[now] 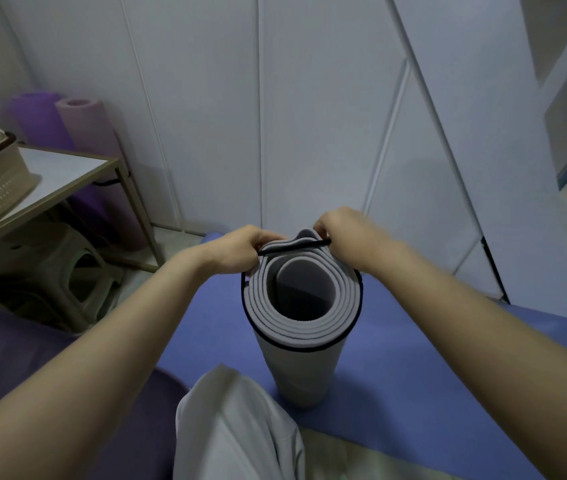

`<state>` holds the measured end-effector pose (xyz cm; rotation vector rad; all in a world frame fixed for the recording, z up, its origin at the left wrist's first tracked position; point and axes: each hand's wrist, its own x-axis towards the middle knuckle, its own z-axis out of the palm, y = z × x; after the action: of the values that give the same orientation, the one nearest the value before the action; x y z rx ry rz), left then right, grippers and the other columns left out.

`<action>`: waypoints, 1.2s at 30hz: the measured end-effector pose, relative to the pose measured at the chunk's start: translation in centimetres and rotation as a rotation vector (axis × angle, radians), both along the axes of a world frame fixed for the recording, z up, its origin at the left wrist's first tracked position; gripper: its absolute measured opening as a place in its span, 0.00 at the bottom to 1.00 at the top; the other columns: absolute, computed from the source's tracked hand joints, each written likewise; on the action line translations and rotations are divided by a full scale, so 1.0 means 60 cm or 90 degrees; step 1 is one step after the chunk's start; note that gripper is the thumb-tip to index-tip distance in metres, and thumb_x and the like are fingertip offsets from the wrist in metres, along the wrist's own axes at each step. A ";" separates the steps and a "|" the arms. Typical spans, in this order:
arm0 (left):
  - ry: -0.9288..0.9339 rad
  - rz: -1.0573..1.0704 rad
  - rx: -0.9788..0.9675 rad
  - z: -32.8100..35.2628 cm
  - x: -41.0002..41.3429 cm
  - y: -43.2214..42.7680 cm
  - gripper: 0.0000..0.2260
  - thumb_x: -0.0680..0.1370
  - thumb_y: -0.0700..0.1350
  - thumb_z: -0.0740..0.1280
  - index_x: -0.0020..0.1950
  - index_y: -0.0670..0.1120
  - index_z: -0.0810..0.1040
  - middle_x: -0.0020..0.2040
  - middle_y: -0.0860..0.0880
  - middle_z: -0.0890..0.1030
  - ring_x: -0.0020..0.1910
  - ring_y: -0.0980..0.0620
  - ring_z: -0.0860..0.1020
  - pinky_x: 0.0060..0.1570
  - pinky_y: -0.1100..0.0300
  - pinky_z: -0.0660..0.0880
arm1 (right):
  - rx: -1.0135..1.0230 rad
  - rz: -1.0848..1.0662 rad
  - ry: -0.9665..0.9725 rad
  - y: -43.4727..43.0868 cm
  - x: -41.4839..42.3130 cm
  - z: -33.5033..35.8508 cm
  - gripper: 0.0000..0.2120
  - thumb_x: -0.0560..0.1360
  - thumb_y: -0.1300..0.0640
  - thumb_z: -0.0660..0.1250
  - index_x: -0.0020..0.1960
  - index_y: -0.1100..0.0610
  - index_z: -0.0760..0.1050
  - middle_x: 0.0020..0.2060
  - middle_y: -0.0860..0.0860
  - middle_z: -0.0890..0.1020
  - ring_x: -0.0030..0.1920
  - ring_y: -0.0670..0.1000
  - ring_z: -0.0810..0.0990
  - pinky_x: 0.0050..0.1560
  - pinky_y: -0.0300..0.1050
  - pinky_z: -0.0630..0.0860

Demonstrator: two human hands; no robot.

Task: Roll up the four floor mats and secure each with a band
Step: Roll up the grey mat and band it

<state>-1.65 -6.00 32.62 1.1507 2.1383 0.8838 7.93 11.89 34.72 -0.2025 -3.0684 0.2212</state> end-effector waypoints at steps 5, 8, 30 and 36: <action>-0.028 0.021 0.016 -0.002 0.001 -0.014 0.27 0.65 0.21 0.51 0.49 0.45 0.77 0.44 0.44 0.80 0.47 0.46 0.77 0.43 0.49 0.76 | -0.193 0.052 0.018 0.004 0.019 -0.021 0.12 0.74 0.67 0.62 0.54 0.55 0.71 0.64 0.50 0.75 0.59 0.53 0.76 0.59 0.46 0.71; -0.031 0.035 0.023 -0.005 0.001 -0.017 0.21 0.66 0.23 0.53 0.48 0.38 0.78 0.43 0.40 0.79 0.44 0.46 0.76 0.42 0.52 0.74 | -0.232 0.065 0.007 -0.003 0.024 -0.019 0.13 0.74 0.61 0.65 0.57 0.50 0.75 0.52 0.46 0.80 0.51 0.50 0.78 0.53 0.44 0.73; -0.359 0.154 0.090 -0.076 -0.001 -0.051 0.23 0.66 0.23 0.57 0.35 0.46 0.85 0.32 0.49 0.82 0.30 0.55 0.79 0.30 0.65 0.76 | -0.709 -0.035 -0.259 0.047 0.043 -0.056 0.18 0.77 0.72 0.57 0.46 0.55 0.82 0.36 0.50 0.84 0.37 0.46 0.81 0.41 0.40 0.78; -0.140 0.301 0.105 -0.077 -0.003 -0.029 0.10 0.78 0.35 0.61 0.48 0.42 0.82 0.47 0.34 0.81 0.41 0.47 0.74 0.43 0.51 0.73 | -0.796 -0.227 0.069 0.019 0.043 -0.095 0.18 0.78 0.67 0.63 0.32 0.55 0.79 0.27 0.51 0.79 0.30 0.50 0.74 0.32 0.44 0.70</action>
<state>-1.82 -7.72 28.02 0.5834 2.2160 1.3472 10.48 13.00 29.04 -0.7036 -2.2476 1.9347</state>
